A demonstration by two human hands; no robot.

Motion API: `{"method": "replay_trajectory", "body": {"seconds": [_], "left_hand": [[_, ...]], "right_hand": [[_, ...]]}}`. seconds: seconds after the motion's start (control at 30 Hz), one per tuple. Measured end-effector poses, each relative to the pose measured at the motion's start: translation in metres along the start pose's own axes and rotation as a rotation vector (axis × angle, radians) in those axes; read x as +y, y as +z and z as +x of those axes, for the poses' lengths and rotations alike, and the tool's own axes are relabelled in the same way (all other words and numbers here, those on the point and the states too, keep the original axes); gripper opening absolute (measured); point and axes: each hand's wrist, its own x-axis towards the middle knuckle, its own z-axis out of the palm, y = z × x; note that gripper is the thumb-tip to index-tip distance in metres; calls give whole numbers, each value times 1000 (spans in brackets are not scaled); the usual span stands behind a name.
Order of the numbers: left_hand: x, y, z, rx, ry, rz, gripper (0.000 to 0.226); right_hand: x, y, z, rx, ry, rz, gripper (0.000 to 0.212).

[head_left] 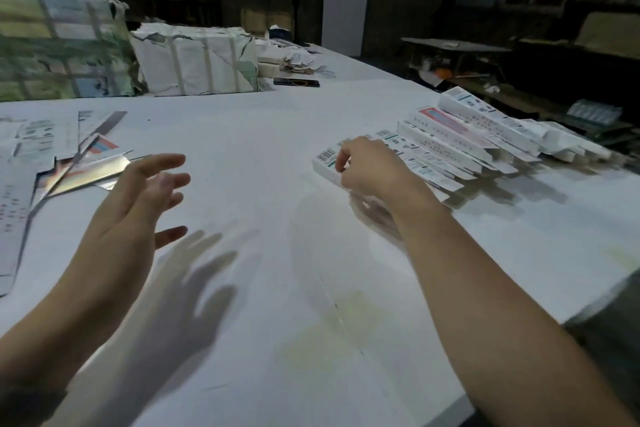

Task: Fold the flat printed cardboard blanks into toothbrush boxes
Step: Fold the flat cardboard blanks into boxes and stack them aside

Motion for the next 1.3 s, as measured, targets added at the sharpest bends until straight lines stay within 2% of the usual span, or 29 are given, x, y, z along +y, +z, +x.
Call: {"method": "replay_trajectory", "body": {"seconds": [0.17, 0.27, 0.37, 0.47, 0.6, 0.67, 0.73, 0.87, 1.0, 1.17, 1.3], "left_hand": [[-12, -14, 14, 22, -5, 124, 33], [-24, -30, 25, 85, 3, 261, 29], [-33, -49, 30, 168, 78, 559, 29], [-39, -72, 35, 226, 124, 938, 40], [-37, -102, 33, 238, -147, 1330, 69], [-27, -105, 27, 222, -299, 1431, 71], [-12, -98, 21, 150, -373, 1527, 64], [1, -78, 14, 87, -224, 1570, 46], [6, -63, 13, -16, -155, 1608, 52], [7, -64, 16, -6, -191, 1589, 56], [10, -69, 15, 34, -289, 1616, 46]], "right_hand": [[19, 0, 9, 100, 109, -81, 31], [20, 2, 10, 141, 126, -28, 31], [8, 1, 8, 203, 89, 190, 22], [-13, 0, 0, 195, -6, 555, 10], [-44, -1, -24, 14, -137, 982, 14], [-56, 2, -34, -81, -205, 1097, 14], [-63, 8, -42, -148, -268, 1131, 13], [-71, 18, -50, -196, -349, 1115, 12], [-75, 23, -52, -196, -371, 1112, 13], [-77, 26, -55, -190, -386, 1094, 13], [-77, 27, -55, -188, -392, 1094, 12]]}}
